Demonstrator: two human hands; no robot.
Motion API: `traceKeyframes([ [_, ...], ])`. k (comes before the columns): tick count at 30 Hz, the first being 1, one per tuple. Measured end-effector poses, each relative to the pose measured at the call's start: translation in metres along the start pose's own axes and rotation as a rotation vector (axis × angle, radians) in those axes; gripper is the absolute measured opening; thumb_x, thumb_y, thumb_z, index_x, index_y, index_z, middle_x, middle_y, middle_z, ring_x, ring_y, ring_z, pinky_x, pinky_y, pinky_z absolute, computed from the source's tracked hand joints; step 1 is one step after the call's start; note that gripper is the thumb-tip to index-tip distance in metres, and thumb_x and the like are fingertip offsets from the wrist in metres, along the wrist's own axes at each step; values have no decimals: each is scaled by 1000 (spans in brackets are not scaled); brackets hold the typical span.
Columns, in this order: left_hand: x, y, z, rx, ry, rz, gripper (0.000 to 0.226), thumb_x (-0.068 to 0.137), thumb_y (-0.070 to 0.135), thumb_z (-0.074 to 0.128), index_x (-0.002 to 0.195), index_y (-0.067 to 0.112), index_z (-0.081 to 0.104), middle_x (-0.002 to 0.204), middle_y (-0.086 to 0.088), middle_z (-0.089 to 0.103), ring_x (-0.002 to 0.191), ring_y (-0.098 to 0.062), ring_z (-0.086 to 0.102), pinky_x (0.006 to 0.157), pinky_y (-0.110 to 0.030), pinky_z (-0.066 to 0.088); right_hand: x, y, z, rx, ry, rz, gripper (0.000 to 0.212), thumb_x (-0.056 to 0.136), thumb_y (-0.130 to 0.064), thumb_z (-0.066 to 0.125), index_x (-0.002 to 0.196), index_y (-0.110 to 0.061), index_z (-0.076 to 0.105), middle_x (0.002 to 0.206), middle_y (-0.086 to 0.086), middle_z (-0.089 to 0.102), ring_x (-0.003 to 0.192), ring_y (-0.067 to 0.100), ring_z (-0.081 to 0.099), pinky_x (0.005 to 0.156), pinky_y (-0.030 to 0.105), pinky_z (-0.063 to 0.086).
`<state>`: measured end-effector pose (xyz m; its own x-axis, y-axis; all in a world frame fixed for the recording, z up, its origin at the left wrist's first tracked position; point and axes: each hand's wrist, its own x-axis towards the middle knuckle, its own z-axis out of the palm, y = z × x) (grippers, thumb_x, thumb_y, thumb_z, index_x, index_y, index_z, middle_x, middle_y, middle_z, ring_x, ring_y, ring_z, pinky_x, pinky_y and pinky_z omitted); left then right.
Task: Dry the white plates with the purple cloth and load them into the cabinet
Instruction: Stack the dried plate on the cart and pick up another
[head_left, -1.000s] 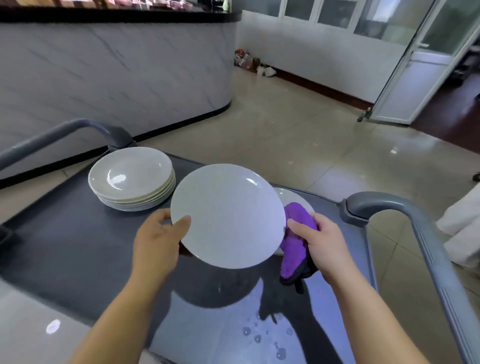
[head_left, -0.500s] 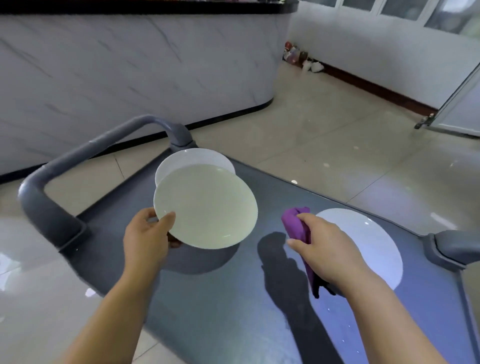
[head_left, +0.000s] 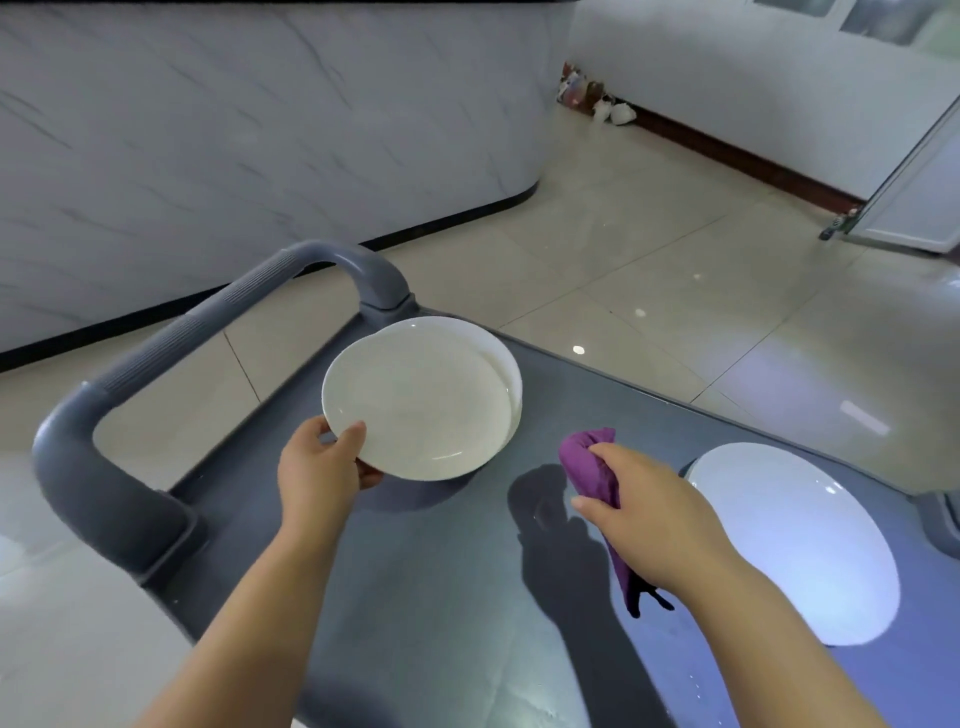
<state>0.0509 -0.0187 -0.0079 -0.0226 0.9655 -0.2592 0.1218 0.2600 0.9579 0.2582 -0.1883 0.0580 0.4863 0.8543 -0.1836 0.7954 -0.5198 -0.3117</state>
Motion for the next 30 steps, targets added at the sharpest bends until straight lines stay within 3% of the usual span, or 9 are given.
traceKeyframes([
  [5, 18, 2, 11, 148, -15, 37, 8, 94, 21, 57, 99, 15, 60, 87, -6, 65, 70, -27, 69, 52, -27, 54, 2, -1, 5, -10, -18, 34, 42, 92, -46, 55, 129, -31, 45, 111, -10, 56, 97, 18, 55, 80, 33, 47],
  [8, 29, 0, 16, 290, 5, 104, 11, 92, 24, 56, 88, 15, 59, 84, -9, 61, 77, -32, 65, 60, -41, 54, 3, 0, 8, -6, -24, 49, 48, 91, -48, 55, 135, -31, 42, 118, -11, 56, 103, 17, 56, 83, 33, 47],
  [12, 33, 1, 20, 456, 13, 159, 22, 94, 31, 55, 107, 14, 59, 108, -4, 51, 85, -20, 50, 70, -32, 37, 5, 1, 10, -16, -30, 69, 57, 92, -49, 54, 143, -31, 36, 132, -10, 53, 114, 18, 54, 88, 31, 45],
  [18, 33, 6, 19, 677, 8, 234, 44, 94, 37, 57, 129, 10, 52, 128, -7, 44, 95, -27, 54, 73, -34, 40, 4, 7, 10, 2, -27, 85, 58, 91, -49, 55, 143, -32, 37, 133, -9, 54, 113, 17, 55, 89, 31, 45],
  [21, 19, 14, 18, 758, -34, 370, 38, 92, 37, 60, 122, 14, 57, 120, -4, 51, 94, -22, 56, 72, -32, 41, 0, 14, 6, 29, -20, 93, 59, 90, -49, 57, 143, -32, 38, 133, -8, 54, 113, 18, 55, 90, 32, 45],
  [23, 5, 20, 20, 808, -149, 448, 30, 91, 38, 61, 114, 18, 60, 107, 2, 57, 86, -16, 54, 70, -29, 41, -6, 20, 1, 64, -13, 87, 56, 88, -47, 61, 139, -34, 43, 128, -8, 57, 109, 17, 56, 88, 31, 46],
  [28, -39, 20, 35, 911, -465, 457, 16, 89, 42, 61, 97, 29, 59, 83, 12, 60, 73, -8, 59, 63, -27, 44, -35, 46, -10, 151, -67, 23, 29, 84, -39, 66, 112, -35, 60, 100, -16, 61, 91, 11, 56, 84, 33, 48],
  [30, -58, 13, 45, 900, -539, 451, 14, 87, 40, 64, 93, 28, 60, 77, 11, 61, 70, -9, 61, 65, -28, 47, -51, 61, -10, 179, -71, 12, 27, 83, -38, 67, 109, -31, 61, 101, -14, 62, 92, 11, 55, 86, 34, 47],
])
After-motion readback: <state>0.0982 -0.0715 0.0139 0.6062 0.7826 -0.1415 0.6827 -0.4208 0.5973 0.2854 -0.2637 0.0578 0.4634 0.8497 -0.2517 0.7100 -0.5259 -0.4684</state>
